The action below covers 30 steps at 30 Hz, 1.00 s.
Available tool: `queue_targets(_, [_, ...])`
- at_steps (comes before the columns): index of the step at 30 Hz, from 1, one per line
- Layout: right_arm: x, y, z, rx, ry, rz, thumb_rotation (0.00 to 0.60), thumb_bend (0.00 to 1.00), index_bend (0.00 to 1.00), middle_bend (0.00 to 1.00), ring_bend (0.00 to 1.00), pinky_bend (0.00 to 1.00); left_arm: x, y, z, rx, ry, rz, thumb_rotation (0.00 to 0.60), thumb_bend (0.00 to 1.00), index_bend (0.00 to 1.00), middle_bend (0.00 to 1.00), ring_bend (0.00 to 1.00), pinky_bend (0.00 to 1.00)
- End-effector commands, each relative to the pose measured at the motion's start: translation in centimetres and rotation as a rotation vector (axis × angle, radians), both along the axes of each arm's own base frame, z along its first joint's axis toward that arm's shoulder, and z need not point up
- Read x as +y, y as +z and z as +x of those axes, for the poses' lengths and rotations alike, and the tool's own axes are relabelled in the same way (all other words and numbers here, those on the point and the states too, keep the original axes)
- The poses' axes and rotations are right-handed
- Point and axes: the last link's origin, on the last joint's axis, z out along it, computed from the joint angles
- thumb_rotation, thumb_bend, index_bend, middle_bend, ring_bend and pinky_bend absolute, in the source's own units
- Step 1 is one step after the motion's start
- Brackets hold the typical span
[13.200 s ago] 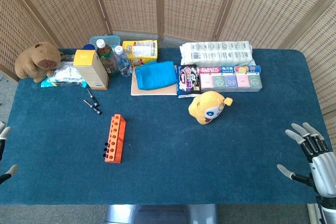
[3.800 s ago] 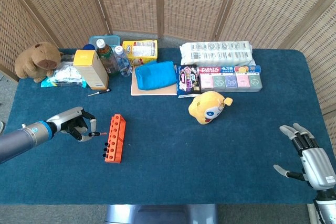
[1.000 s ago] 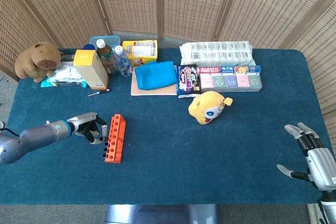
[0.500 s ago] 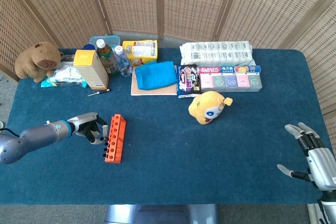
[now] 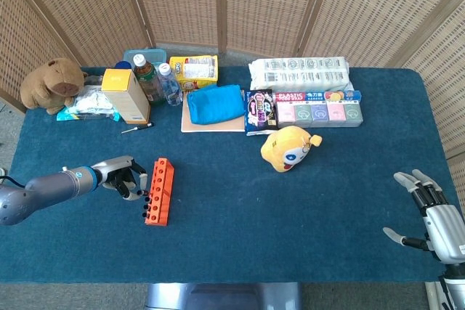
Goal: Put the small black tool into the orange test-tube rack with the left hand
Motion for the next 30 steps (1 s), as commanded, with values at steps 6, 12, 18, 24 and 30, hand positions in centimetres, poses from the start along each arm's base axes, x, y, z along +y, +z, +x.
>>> queue_targets(6, [0.0,0.1,-0.02,-0.003,0.0,-0.002,0.594,0.0,0.11,0.16,0.05,0.06,-0.07,-0.18,0.03,0.002,-0.002,-0.007,0.6,0.4,0.66,1.0,1.0,1.0])
queue_targets(12, [0.02,0.12,0.0,-0.004,0.0,-0.001,0.594,0.0,0.11,0.16,0.05,0.06,-0.08,-0.15,-0.02,0.014,-0.012,-0.007,0.6,0.4,0.66,1.0,1.0,1.0])
queue_targets(18, [0.01,0.12,-0.01,-0.003,-0.001,0.0,0.593,0.0,0.11,0.16,0.05,0.06,-0.08,-0.12,-0.04,0.026,-0.012,-0.009,0.6,0.4,0.66,1.0,1.0,1.0])
queue_targets(24, [0.01,0.14,-0.01,-0.003,-0.001,-0.001,0.59,0.0,0.11,0.16,0.05,0.06,-0.02,-0.06,-0.2,0.035,-0.018,0.001,0.6,0.4,0.5,1.0,1.0,1.0])
queue_targets(30, [0.01,0.16,0.0,-0.003,0.0,-0.001,0.593,0.0,0.11,0.17,0.05,0.06,-0.04,-0.09,-0.32,0.049,-0.025,0.0,0.6,0.39,0.35,1.0,1.0,1.0])
